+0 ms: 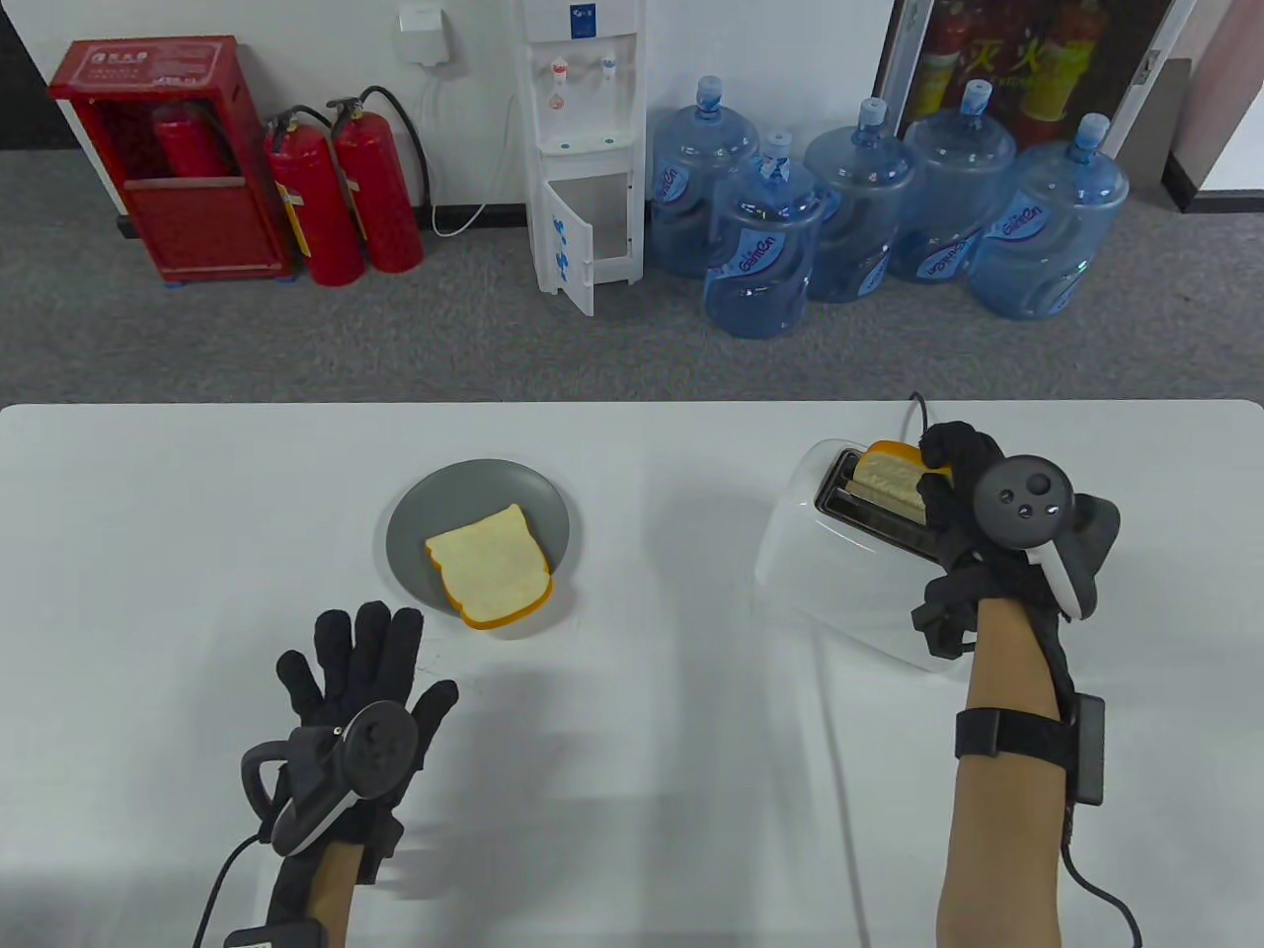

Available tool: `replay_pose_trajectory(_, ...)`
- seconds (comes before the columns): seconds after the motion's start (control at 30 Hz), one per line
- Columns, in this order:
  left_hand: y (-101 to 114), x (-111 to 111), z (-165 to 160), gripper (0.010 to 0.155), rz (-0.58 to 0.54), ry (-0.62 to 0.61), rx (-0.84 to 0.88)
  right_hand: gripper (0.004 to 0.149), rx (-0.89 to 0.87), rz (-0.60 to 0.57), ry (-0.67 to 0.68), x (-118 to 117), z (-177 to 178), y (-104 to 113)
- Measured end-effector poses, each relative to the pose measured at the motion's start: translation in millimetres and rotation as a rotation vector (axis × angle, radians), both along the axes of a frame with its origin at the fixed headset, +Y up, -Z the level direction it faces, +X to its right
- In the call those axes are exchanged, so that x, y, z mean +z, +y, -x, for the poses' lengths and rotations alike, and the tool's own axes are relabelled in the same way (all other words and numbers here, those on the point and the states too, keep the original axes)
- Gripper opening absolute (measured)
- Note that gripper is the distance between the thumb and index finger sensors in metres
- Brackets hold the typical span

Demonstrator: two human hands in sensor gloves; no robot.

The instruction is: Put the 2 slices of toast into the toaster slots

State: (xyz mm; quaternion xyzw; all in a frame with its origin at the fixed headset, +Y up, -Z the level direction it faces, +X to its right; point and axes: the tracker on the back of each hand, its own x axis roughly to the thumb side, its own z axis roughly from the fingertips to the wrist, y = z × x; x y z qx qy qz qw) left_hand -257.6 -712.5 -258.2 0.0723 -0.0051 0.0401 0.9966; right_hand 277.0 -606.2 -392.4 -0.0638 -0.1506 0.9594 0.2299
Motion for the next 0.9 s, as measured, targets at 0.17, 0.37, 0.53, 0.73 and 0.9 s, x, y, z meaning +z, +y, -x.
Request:
replay_pose_trajectory(0.17, -0.3, -0.1, 0.9, 0.074, 0.002, 0.003, 0.009, 0.045, 0.008, 0.041, 0.000, -1.1, 1.0, -1.3)
replay_pose_trajectory(0.37, -0.6, -0.4, 1.4, 0.074, 0.004, 0.002, 0.007, 0.045, 0.012, 0.065, 0.000, -0.7, 1.5, -2.2)
replay_pose_trajectory(0.53, -0.9, -0.7, 1.5, 0.074, 0.008, 0.001, 0.006, 0.046, 0.062, 0.086, -0.013, -0.8, 2.7, -1.2)
replay_pose_trajectory(0.73, -1.1, -0.9, 1.7, 0.074, 0.007, 0.000, 0.008, 0.048, 0.098, 0.088, -0.028, -0.4, 3.5, 0.6)
replay_pose_trajectory(0.9, -1.3, -1.0, 2.2, 0.074, 0.004, 0.002, 0.011, 0.048, 0.103, 0.075, -0.035, 0.8, 4.3, 2.9)
